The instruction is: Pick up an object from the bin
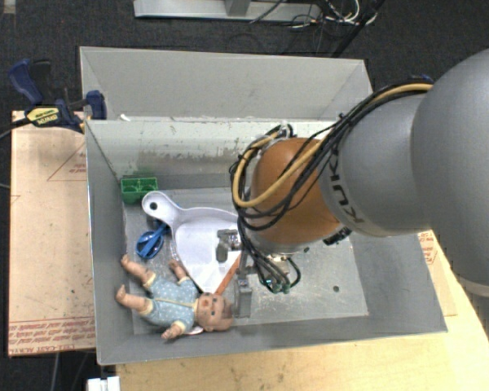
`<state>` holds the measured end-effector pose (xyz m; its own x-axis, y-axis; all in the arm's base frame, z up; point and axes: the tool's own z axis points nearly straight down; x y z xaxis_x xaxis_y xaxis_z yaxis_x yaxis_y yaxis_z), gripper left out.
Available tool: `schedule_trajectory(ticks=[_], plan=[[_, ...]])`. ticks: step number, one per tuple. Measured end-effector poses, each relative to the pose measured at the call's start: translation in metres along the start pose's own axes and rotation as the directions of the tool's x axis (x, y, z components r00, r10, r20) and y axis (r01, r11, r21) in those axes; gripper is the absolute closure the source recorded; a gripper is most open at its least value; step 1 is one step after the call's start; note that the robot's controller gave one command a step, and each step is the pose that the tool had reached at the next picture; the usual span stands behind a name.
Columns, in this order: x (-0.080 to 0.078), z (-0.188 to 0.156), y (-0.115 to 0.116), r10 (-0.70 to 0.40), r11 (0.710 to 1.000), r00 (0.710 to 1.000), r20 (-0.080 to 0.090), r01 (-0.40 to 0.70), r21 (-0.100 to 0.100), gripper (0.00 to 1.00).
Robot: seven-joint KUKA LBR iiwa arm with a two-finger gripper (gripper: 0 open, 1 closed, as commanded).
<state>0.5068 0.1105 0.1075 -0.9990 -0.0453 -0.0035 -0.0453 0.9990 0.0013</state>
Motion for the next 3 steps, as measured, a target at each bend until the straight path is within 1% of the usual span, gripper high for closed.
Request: schedule_trajectory(ticks=[1,2,3], plan=[[0.013,0.038,0.022,-0.036,0.999,0.999,-0.013,0.036,0.002,0.0],[0.013,0.037,0.031,-0.08,0.997,0.997,-0.002,0.08,0.003,0.0],[0.01,0.036,0.044,-0.29,0.957,0.957,0.001,0.29,-0.003,0.0]])
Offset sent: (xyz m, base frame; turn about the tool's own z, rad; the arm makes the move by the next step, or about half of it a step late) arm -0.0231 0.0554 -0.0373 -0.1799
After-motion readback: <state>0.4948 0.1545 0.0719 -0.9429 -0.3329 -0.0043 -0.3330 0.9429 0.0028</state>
